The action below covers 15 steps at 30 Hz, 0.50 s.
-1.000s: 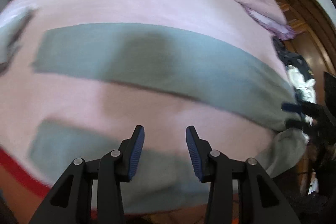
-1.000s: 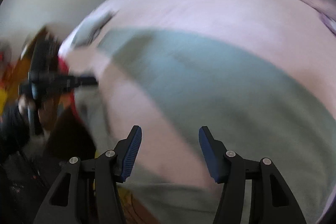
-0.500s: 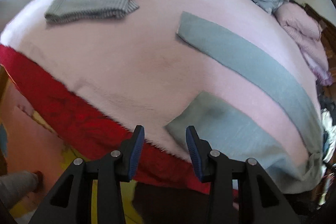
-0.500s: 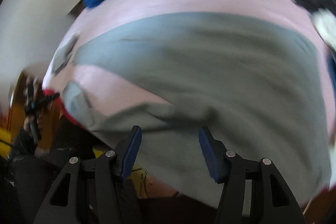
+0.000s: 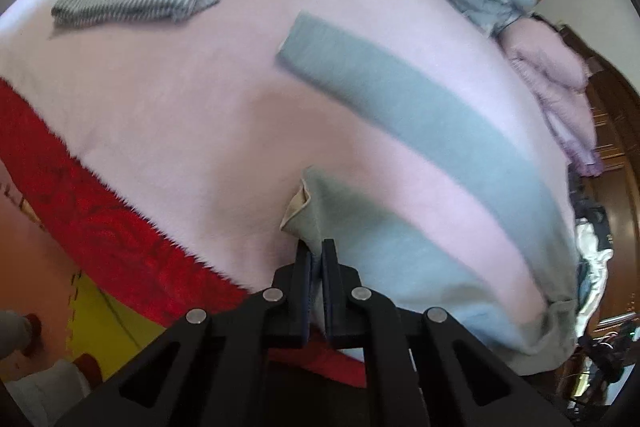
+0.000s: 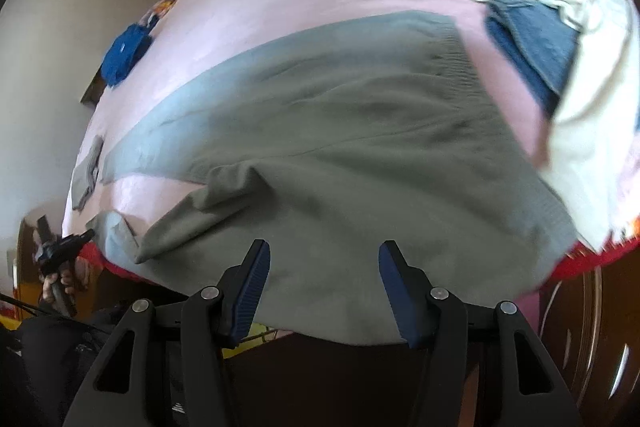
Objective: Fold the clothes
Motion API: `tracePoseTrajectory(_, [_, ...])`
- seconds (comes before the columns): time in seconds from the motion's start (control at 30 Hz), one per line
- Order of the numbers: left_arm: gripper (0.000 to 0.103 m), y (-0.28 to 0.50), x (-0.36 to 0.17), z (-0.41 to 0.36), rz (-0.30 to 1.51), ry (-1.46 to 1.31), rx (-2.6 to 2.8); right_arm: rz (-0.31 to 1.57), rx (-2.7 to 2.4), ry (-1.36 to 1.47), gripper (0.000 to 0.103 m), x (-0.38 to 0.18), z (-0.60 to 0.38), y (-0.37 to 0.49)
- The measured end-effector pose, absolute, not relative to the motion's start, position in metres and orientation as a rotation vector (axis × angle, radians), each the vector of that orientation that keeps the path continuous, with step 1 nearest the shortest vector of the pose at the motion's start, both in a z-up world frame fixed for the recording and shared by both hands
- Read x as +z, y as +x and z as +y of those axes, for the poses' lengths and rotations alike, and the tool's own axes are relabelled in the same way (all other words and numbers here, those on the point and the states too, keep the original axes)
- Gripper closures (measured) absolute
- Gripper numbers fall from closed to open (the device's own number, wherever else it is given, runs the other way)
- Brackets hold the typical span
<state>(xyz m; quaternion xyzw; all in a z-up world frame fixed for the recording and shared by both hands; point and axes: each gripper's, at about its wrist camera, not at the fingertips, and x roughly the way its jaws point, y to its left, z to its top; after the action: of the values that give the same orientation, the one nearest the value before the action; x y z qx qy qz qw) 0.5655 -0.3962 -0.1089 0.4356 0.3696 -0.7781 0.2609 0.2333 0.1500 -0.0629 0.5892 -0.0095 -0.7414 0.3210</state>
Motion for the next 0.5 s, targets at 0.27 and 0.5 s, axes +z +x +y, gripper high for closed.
tracePoseTrajectory(0.27, [0.1, 0.565, -0.089, -0.415, 1.102, 1.003, -2.192, -0.219, -2.066, 1.602, 0.044, -0.075, 0.216, 0.235])
tracePoseTrajectory(0.5, [0.1, 0.557, -0.088, -0.413, 1.083, 1.028, -2.193, -0.504, -2.118, 1.667, 0.043, -0.097, 0.27, 0.233])
